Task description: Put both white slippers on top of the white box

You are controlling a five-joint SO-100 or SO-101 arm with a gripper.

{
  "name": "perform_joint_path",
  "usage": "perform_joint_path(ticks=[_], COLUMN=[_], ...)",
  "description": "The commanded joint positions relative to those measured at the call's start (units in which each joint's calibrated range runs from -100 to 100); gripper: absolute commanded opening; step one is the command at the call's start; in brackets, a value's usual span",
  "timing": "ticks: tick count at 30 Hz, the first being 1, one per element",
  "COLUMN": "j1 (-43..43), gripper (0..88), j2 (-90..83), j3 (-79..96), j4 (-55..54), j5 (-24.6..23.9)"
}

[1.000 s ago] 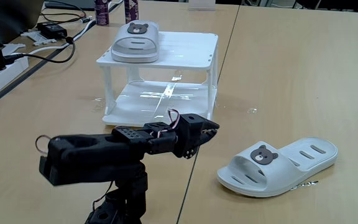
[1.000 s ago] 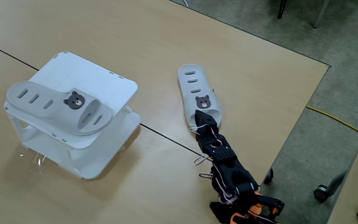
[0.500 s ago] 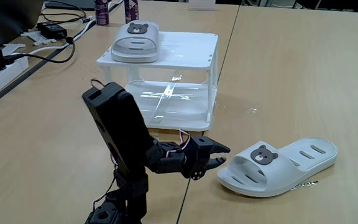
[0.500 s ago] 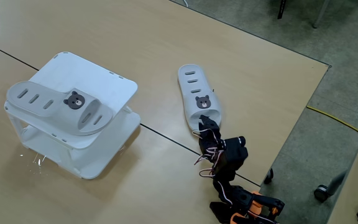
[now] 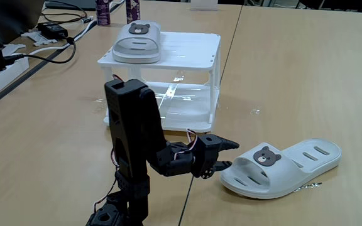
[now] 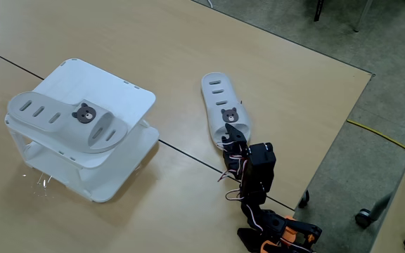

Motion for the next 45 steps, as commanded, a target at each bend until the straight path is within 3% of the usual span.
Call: perform_joint_path(ticks=[1, 26, 28, 30, 37, 39, 45], j1=[1.5, 5.3, 5.3, 5.1, 4.9, 4.8, 1.9], gripper=[22.1, 25.4, 20.1, 0.0, 0.8, 0.8, 0.8], j2=[3.3, 35.3, 35.3, 35.2, 29.3, 23.5, 4.9], j3=[-6.6, -52.6, -52.7, -52.6, -52.7, -52.7, -65.2], j4=[-1.4, -0.8, -0.8, -0.8, -0.2, 6.6, 42.9], j5=[0.4, 0.4, 0.4, 0.4, 0.4, 0.4, 0.4])
